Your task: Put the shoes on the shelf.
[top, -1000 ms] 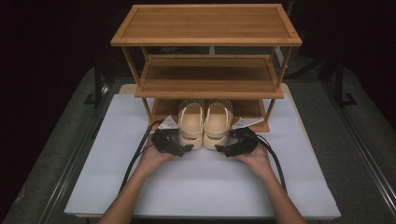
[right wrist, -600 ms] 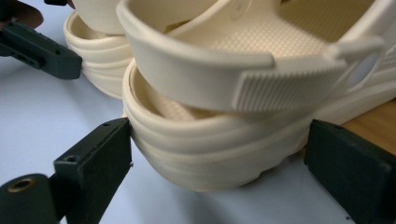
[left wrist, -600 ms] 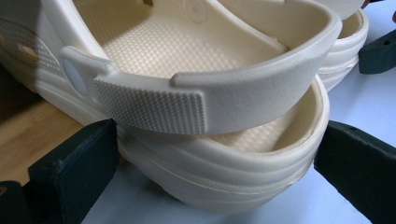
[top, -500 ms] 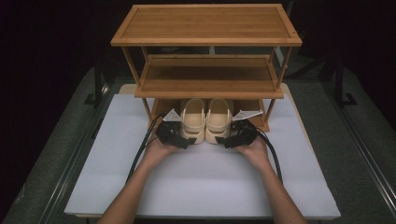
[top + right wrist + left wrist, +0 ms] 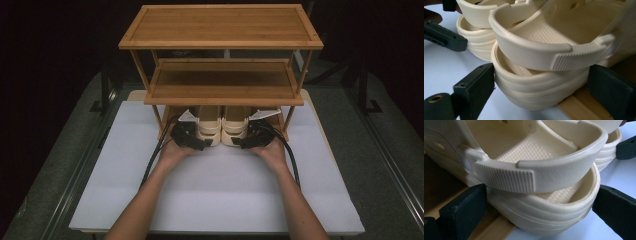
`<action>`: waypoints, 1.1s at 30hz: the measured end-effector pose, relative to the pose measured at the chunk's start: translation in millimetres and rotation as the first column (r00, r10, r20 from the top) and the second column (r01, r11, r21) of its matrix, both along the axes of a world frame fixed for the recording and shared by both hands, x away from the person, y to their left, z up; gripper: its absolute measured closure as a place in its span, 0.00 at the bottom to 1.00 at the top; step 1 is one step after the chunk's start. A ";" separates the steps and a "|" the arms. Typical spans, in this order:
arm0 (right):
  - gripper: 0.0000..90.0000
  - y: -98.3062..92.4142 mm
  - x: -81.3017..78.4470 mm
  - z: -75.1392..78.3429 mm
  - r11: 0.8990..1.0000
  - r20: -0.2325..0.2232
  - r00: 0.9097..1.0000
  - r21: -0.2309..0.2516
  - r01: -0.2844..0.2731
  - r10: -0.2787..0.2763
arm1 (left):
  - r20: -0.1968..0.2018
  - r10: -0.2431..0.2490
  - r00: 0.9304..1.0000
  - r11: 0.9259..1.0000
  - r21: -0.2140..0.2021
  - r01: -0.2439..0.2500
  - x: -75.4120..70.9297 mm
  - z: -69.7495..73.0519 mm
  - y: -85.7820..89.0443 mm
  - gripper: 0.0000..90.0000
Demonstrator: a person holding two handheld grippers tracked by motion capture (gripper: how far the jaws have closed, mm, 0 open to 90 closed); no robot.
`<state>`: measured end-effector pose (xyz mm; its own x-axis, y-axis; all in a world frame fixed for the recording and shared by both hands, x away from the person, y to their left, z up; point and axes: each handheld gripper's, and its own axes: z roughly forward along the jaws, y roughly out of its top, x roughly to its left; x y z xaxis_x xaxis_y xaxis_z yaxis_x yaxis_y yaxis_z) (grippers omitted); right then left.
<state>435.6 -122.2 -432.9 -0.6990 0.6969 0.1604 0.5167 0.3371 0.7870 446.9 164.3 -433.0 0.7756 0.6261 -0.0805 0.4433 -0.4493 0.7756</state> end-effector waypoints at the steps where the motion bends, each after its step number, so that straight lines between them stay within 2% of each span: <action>1: 0.08 0.0 1.8 0.1 1.000 0.000 1.000 0.000 0.002 -0.002 | -0.006 0.010 1.000 1.000 0.000 -0.010 1.7 0.2 -2.2 0.00; 4: 0.08 -0.2 6.9 0.6 1.000 -0.013 1.000 0.002 0.017 -0.017 | -0.013 0.018 1.000 1.000 -0.005 -0.018 5.0 0.2 -4.0 0.00; 5: 0.08 -0.6 8.6 0.3 1.000 -0.008 1.000 0.001 0.015 -0.015 | -0.012 0.010 1.000 1.000 0.000 -0.010 7.2 0.3 -4.2 0.00; 6: 0.08 -1.7 12.3 -0.8 1.000 0.032 0.999 -0.004 0.000 0.000 | -0.009 0.016 1.000 1.000 0.003 -0.016 9.0 0.0 -5.0 0.00; 10: 0.09 -1.7 16.1 -0.8 1.000 0.033 0.999 -0.011 0.012 -0.011 | -0.001 0.027 1.000 1.000 0.006 -0.027 14.8 -0.6 -8.1 0.00; 14: 0.10 -1.7 16.0 -1.0 1.000 0.037 0.999 -0.012 0.016 -0.016 | -0.013 0.029 0.999 1.000 -0.002 -0.029 14.2 0.2 -6.3 0.00; 17: 0.12 -4.1 11.0 2.2 1.000 0.037 0.999 -0.008 0.015 -0.014 | -0.014 0.030 0.999 0.999 0.012 -0.030 10.8 4.3 -0.6 0.02; 19: 0.12 -6.3 7.1 3.4 1.000 0.047 0.999 -0.004 0.012 -0.012 | -0.013 0.035 0.999 0.999 0.005 -0.035 6.2 7.4 4.0 0.02; 20: 0.12 -6.7 2.5 4.5 1.000 0.014 1.000 -0.003 0.028 -0.028 | -0.009 0.041 0.999 0.999 0.014 -0.041 4.4 8.7 6.7 0.02; 24: 0.11 -11.4 -8.0 5.0 0.999 0.021 0.999 -0.031 0.035 -0.035 | -0.004 0.020 1.000 0.999 0.039 -0.020 -6.9 14.3 20.2 0.02; 31: 0.10 -26.6 -36.7 8.0 0.996 0.056 0.996 -0.054 0.070 -0.067 | 0.006 0.017 1.000 0.998 0.055 -0.017 -40.1 20.8 48.8 0.02; 33: 0.09 -31.3 -45.3 8.6 0.996 0.051 0.996 -0.052 0.076 -0.074 | 0.015 0.015 1.000 0.998 0.061 -0.015 -52.0 23.1 59.3 0.02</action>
